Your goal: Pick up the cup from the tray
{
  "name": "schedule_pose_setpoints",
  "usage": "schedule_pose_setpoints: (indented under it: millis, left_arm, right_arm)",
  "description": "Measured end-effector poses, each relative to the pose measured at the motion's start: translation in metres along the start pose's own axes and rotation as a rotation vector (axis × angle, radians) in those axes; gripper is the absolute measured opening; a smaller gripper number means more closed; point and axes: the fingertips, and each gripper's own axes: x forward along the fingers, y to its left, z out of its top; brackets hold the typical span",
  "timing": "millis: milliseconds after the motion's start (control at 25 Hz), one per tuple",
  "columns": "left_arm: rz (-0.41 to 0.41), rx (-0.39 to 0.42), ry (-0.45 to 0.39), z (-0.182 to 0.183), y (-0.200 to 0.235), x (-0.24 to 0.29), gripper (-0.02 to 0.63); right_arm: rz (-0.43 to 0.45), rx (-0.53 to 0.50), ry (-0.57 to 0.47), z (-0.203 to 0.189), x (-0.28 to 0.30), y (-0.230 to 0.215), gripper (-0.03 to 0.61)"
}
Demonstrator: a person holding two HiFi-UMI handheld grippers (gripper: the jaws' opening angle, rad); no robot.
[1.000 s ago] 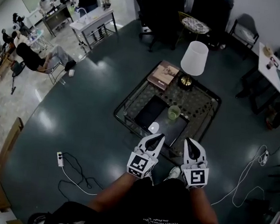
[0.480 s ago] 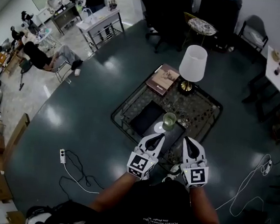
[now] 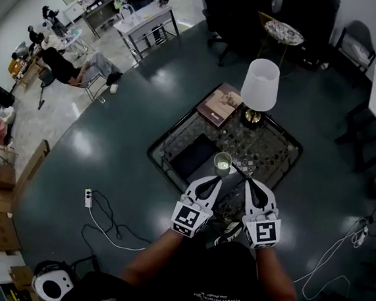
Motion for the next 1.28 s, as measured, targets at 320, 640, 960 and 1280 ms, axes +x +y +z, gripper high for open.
schedule_pose_setpoints:
  millis: [320,640,960,1280]
  left_arm:
    - [0.095,0.004,0.067,-0.022,0.008,0.011,0.011]
    - [0.053,-0.008,0.101,-0.047,0.021,0.030,0.011]
    - [0.031,-0.021,0.186,-0.094,0.043,0.040,0.011]
    - [-0.004,-0.034,0.262,-0.147,0.045,0.050,0.134]
  right_arm:
    - [0.044,0.017,0.030,-0.010,0.007,-0.002,0.009]
    - [0.010,0.019,0.100,-0.038,0.025,-0.002,0.009]
    - [0.026,0.023,0.163,-0.067,0.051,0.012,0.008]
    - [0.001,0.027,0.252,-0.093,0.049,0.010,0.008]
